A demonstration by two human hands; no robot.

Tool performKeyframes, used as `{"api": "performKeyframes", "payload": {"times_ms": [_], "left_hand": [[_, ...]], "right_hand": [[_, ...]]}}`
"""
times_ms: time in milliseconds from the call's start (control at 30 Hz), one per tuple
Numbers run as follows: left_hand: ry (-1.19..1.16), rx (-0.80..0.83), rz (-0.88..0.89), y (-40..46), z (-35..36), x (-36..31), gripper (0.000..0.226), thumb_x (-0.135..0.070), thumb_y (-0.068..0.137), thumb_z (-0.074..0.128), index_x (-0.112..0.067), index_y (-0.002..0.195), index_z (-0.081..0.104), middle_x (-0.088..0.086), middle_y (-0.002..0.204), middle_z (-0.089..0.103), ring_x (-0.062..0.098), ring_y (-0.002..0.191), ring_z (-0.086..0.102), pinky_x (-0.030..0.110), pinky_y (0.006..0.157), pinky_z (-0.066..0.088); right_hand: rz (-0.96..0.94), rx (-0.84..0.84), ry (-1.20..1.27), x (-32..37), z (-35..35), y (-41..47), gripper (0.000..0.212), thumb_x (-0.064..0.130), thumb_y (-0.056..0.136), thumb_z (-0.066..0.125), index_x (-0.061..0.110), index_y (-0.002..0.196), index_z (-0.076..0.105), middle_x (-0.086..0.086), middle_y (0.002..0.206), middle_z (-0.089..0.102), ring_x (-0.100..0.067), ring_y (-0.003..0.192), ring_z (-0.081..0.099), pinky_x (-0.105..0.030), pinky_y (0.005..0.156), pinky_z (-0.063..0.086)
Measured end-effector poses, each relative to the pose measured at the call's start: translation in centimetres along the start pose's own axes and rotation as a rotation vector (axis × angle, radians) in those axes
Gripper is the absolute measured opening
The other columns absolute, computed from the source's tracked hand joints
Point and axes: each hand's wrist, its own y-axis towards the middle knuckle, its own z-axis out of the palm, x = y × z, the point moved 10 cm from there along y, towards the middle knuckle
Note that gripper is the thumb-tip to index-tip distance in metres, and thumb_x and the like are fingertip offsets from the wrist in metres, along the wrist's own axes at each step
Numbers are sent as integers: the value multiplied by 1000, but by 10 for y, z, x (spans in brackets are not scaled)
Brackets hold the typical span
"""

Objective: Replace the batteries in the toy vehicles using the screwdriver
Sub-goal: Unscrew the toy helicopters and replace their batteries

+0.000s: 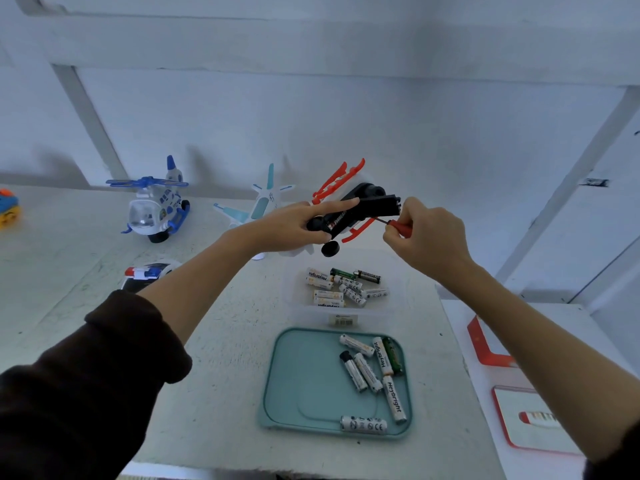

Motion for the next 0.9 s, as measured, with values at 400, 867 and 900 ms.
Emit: {"api": "performKeyframes", "payload": {"times_ms": [400, 867, 900], "left_hand": [[14, 52, -10, 8, 8, 1, 63, -22, 96, 52, -63, 133, 21, 5, 117, 51, 21, 103, 51, 28, 88, 37], [145, 56, 30, 6, 6, -19, 60, -24, 96, 49, -60, 137, 23, -5, 87, 41, 10, 75, 48, 18, 73, 39], [148, 56, 32, 6, 6, -20, 60, -25, 96, 48, -60, 136, 23, -7, 87, 40, 8, 75, 48, 17, 71, 37]], "right_hand": [[-3, 34, 9, -25, -3, -22, 23, 15, 76, 64, 11, 64, 45, 1, 47, 45, -18, 43, 39, -25, 48, 37], [24, -11, 17, -18, -1, -32, 21, 18, 80, 62, 9, 71, 46, -5, 50, 50, -25, 43, 46, -30, 48, 40], [18, -2, 14, -16, 0, -33, 21, 18, 80, 63, 8, 70, 47, -5, 50, 51, -25, 43, 47, -30, 48, 41]]}}
